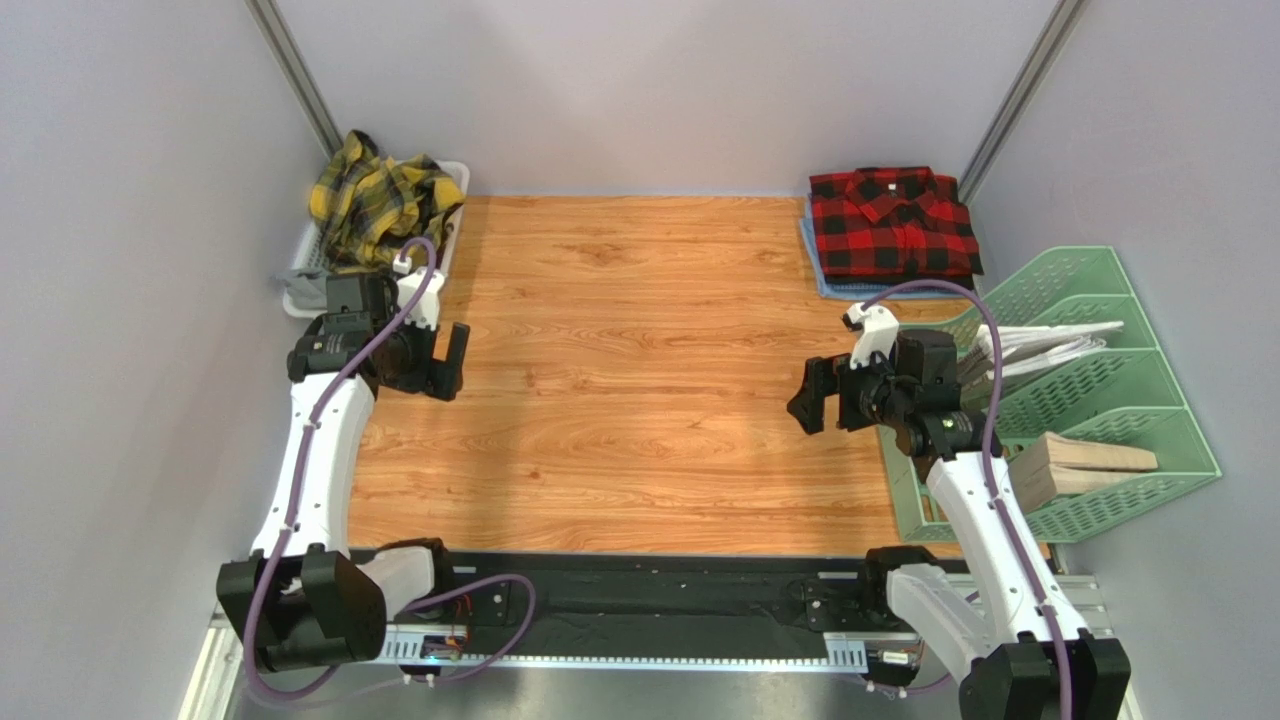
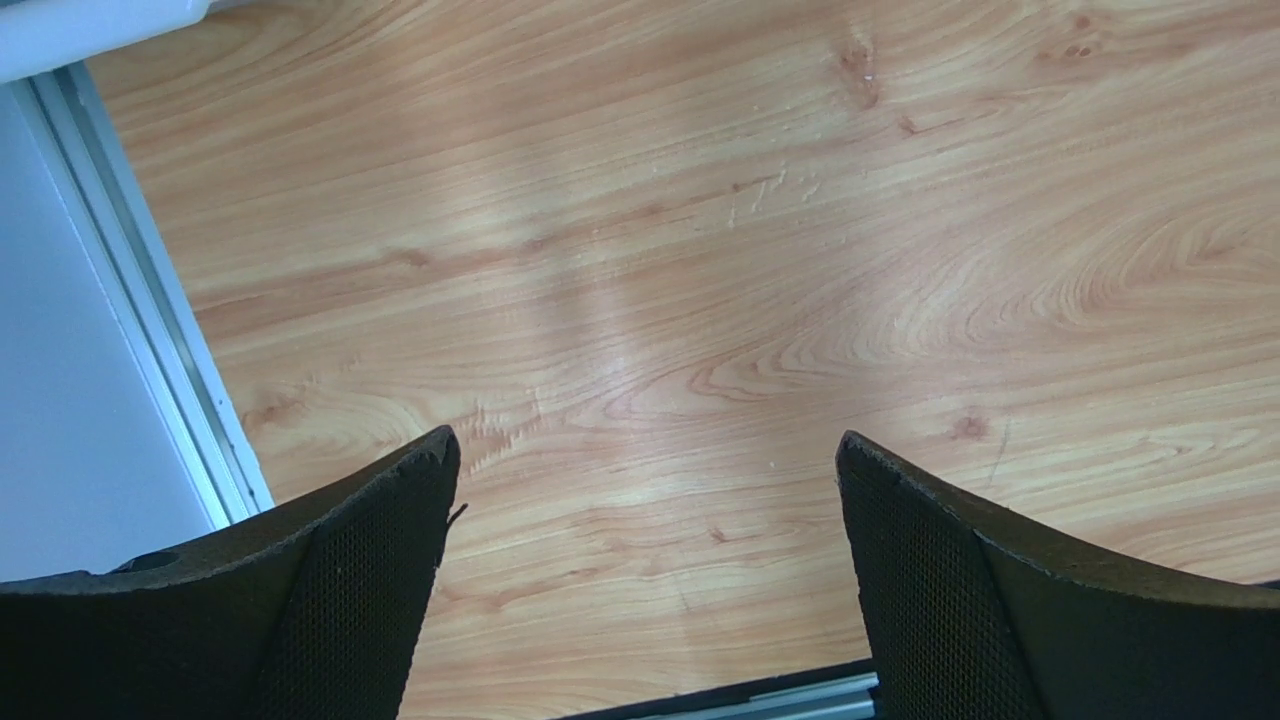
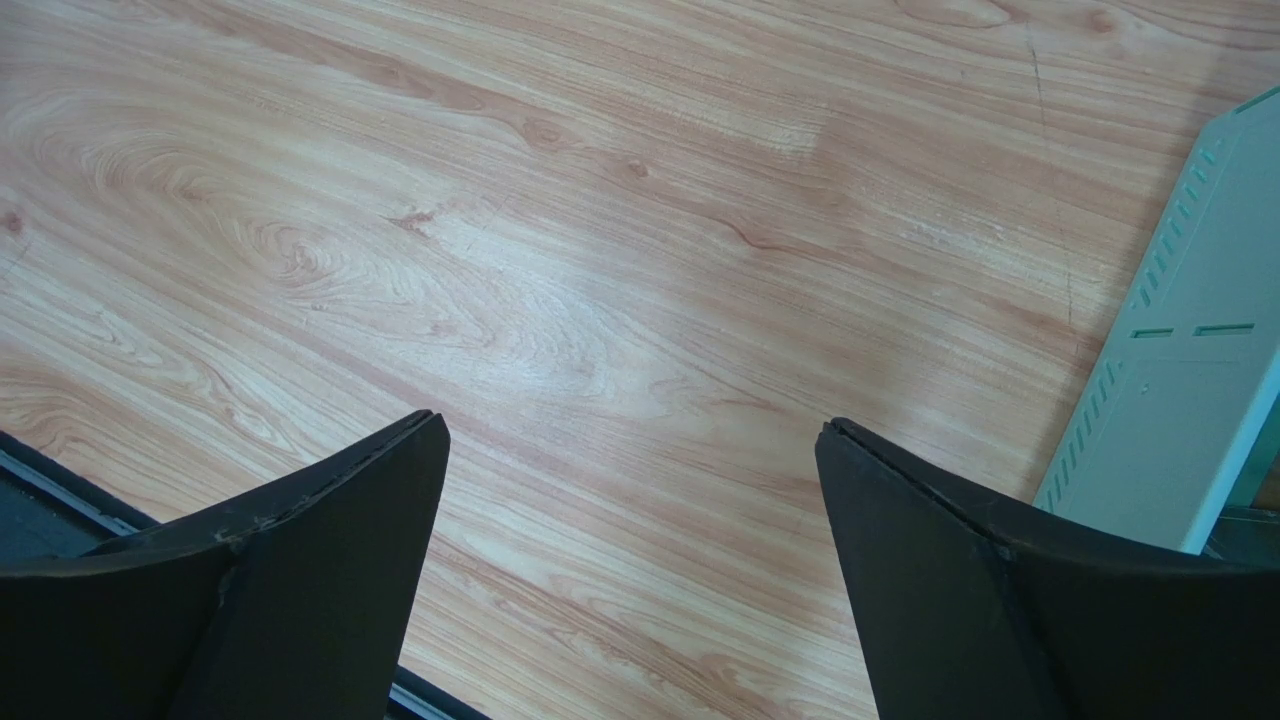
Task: Fold and stack the long sleeve shirts
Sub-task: Grab the shirt from the pile
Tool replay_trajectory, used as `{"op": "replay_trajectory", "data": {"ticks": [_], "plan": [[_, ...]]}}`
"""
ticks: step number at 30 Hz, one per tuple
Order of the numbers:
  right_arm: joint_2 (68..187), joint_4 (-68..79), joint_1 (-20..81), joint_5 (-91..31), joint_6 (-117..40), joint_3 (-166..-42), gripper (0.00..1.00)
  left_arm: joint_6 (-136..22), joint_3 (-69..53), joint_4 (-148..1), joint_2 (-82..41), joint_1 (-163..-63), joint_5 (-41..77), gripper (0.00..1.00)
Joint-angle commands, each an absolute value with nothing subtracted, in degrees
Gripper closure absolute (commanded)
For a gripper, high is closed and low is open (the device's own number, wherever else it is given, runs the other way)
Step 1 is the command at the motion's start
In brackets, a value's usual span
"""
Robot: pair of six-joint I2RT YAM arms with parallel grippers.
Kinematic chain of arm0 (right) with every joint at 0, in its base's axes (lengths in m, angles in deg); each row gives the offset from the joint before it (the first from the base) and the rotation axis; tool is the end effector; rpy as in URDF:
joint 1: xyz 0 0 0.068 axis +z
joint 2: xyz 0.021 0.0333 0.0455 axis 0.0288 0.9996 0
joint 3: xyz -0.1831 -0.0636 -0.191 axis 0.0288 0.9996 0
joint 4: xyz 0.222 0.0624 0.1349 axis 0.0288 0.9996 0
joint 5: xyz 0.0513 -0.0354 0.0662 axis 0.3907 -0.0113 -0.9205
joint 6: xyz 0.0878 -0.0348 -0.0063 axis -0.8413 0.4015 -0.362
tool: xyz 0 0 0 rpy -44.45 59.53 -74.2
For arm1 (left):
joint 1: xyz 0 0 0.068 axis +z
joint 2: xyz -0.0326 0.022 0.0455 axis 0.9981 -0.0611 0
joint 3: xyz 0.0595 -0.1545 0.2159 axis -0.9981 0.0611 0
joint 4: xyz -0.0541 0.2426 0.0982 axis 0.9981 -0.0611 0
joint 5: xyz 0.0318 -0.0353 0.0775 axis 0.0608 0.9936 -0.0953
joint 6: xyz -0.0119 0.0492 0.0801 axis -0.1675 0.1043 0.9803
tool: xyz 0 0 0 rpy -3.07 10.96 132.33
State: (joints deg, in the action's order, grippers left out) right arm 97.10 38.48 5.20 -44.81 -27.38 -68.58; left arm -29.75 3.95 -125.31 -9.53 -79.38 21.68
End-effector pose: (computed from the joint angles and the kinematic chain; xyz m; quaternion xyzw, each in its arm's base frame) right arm 0.2183 0.0465 0.2241 -0.1369 0.8954 0.1790 0.3840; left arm 0.2548 0.0143 0.2630 0.1036 0.9416 -0.0341 0.3185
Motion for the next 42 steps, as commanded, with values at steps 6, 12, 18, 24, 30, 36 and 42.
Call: {"op": "replay_trajectory", "data": {"ticks": [6, 12, 18, 24, 30, 36, 42], "plan": [[96.52, 36.4, 4.38, -45.09, -27.09, -69.22, 0.0, -32.29, -9.53, -123.43, -16.6, -79.03, 22.21, 0.01], [97.22, 36.23, 4.29, -45.36, -27.18, -69.22, 0.0, -33.87, -25.15, -122.89, -26.51, -76.22, 22.84, 0.01], [97.14, 36.23, 4.2, -45.01, -27.26, -69.22, 0.0, -31.24, -51.7, -125.62, -48.49, -74.28, 21.51, 0.01], [97.22, 36.49, 3.85, -44.92, -27.26, -69.57, 0.0, -32.46, -65.43, -122.12, -66.25, -71.21, 22.29, 0.01], [98.18, 38.33, 3.76, -44.3, -27.0, -71.5, 0.0, -28.6, -70.97, -121.85, -77.86, -70.94, 24.59, 0.01], [100.03, 39.13, 3.59, -44.21, -26.47, -72.73, 0.0, -29.91, -74.22, -122.99, -82.88, -70.33, 25.02, 0.46], [99.95, 39.74, 3.67, -45.0, -26.38, -73.35, 0.0, -32.82, -79.32, -122.55, -72.61, -69.89, 30.82, 1.0]]}}
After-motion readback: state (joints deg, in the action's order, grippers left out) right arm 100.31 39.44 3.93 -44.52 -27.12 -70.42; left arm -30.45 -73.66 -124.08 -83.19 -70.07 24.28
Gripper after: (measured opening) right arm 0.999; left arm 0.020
